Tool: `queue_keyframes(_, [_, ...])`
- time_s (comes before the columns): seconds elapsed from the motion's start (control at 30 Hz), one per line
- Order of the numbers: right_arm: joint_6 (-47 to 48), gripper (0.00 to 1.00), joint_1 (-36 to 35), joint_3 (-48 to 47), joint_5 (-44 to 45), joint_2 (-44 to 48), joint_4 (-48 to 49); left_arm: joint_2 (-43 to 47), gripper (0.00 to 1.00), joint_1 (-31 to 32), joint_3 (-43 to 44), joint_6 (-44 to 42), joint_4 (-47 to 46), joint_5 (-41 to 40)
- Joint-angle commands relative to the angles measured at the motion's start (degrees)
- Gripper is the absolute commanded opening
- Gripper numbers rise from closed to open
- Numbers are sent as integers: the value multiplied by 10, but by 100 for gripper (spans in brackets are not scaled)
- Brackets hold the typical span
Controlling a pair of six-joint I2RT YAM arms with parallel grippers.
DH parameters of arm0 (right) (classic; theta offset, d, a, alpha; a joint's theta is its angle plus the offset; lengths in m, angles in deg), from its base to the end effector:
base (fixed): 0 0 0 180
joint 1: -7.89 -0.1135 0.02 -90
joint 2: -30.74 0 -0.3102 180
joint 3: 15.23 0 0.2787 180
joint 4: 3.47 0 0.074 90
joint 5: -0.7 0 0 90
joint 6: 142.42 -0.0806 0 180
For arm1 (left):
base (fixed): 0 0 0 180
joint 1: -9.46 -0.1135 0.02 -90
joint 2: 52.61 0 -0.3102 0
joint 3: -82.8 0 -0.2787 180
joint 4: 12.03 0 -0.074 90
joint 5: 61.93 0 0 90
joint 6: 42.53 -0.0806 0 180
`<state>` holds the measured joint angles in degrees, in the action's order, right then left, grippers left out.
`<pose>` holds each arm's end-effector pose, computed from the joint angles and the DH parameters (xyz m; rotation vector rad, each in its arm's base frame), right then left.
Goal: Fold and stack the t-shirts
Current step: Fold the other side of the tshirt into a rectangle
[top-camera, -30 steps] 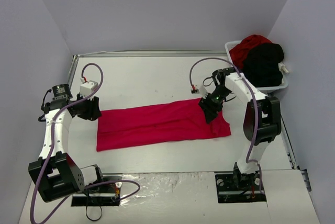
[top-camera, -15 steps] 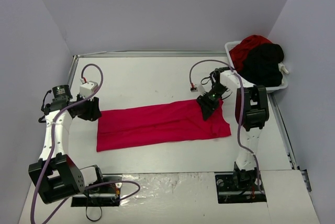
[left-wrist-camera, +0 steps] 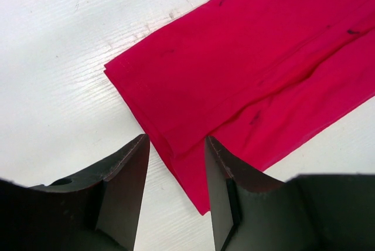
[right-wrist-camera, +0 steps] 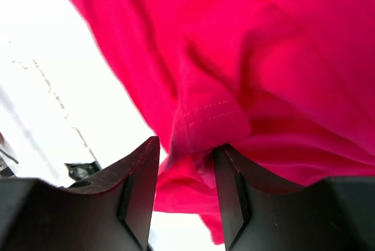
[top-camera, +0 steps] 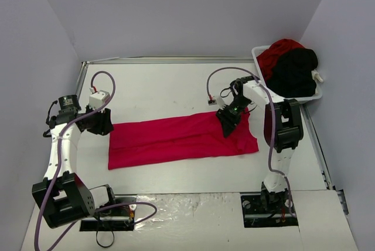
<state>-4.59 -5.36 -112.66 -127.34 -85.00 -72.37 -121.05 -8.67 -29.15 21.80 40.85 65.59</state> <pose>0.4033 0.1460 0.1680 -1.4243 2.3685 0.8896 0.2692 0.0365 0.2896 0.4070 2.2614 -0.4368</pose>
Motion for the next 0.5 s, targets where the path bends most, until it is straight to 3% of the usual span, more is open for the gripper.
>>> queue_keyframes(0.0, [2, 37, -20, 24, -28, 53, -45, 22, 41, -2, 4, 0, 1, 13])
queue_keyframes(0.47, [-2, 39, -77, 76, -41, 90, -49, 24, 41, -2, 5, -1, 3, 16])
